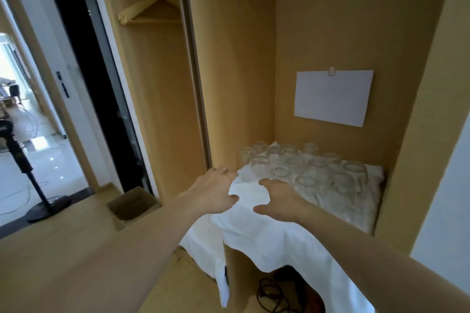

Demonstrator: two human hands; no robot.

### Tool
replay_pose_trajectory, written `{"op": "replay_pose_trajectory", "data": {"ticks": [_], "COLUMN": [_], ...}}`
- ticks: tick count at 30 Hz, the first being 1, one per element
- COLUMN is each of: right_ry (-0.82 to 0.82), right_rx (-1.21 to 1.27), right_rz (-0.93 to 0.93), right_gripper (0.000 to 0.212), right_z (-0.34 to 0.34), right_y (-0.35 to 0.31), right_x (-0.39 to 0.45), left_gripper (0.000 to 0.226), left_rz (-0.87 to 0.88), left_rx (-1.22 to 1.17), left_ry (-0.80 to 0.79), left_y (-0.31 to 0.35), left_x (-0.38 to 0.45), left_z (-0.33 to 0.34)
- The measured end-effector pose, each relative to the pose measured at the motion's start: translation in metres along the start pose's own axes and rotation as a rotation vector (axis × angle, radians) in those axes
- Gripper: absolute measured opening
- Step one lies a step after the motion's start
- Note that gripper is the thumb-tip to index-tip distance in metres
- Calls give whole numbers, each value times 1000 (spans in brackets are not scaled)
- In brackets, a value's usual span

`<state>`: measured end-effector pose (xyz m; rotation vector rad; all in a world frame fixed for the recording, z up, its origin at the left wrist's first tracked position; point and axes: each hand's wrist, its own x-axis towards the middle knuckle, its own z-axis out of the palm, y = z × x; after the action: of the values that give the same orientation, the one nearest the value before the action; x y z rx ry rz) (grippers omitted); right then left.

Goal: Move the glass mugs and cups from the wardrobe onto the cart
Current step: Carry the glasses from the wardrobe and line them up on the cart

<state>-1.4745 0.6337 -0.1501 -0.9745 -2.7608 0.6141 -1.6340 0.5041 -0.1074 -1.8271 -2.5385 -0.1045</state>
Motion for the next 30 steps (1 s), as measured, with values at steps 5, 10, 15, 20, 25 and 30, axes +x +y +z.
{"op": "replay_pose_trajectory", "data": {"ticks": [5, 10, 15, 20, 25, 30], "right_ry": [46, 128, 205, 250, 270, 262], "right_rx": [-16, -53, -32, -51, -38, -40], "right_rz": [96, 174, 230, 338, 440, 514], "right_gripper": [83, 75, 54, 53, 58, 65], "right_z": [-5, -22, -47, -46, -37, -40], "right_y": [16, 23, 21, 21, 27, 41], "right_x": [26, 49, 72, 96, 111, 127], "left_gripper": [61, 63, 66, 63, 58, 53], "left_rz": [95, 262, 387, 477, 546, 585], "left_rx": [-18, -62, -62, -83, -63, -90], "left_ry": [1, 24, 60, 21, 2, -5], "left_y": [-5, -13, -26, -36, -46, -49], "left_x": [49, 109, 172, 215, 246, 279], "left_z": [8, 4, -7, -1, 6, 9]}}
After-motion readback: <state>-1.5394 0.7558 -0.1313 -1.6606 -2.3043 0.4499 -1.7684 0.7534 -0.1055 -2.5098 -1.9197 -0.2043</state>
